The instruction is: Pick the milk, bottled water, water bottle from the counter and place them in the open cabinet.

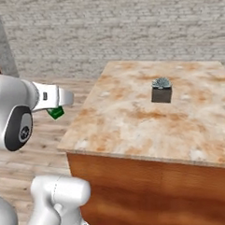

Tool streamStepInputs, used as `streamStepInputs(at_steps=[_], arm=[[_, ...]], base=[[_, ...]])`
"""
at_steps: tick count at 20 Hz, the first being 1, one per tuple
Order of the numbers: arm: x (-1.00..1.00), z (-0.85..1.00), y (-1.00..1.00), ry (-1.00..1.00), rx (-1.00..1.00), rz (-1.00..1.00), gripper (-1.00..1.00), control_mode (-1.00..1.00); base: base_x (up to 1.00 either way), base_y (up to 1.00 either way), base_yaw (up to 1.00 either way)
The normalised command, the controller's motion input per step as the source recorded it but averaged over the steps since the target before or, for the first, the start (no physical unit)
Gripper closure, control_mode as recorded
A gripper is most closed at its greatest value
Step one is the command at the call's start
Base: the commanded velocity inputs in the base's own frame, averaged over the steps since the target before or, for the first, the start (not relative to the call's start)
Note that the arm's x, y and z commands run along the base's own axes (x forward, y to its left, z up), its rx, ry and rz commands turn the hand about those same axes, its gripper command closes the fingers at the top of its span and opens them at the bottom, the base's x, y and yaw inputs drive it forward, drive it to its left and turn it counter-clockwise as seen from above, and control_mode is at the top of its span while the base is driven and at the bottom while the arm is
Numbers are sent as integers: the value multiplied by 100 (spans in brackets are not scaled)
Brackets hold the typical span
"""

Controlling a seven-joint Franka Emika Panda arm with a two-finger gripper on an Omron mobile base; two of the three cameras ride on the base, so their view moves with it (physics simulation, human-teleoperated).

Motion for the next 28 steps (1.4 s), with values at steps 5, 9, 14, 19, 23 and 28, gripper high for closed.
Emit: streamStepInputs(at_steps=[5, 9, 14, 19, 23, 28], arm=[[0, 0, 0, 0, 0, 0, 100, 100], [0, 0, 0, 0, 0, 0, 100, 100], [0, 0, 0, 0, 0, 0, 100, 100], [0, 0, 0, 0, 0, 0, 100, 100], [0, 0, 0, 0, 0, 0, 100, 100], [0, 0, 0, 0, 0, 0, 100, 100]], base=[[-98, -25, -29], [-70, -60, -35], [-34, -97, -42], [-22, -100, -44], [-29, -100, -43], [-18, -87, -40]])
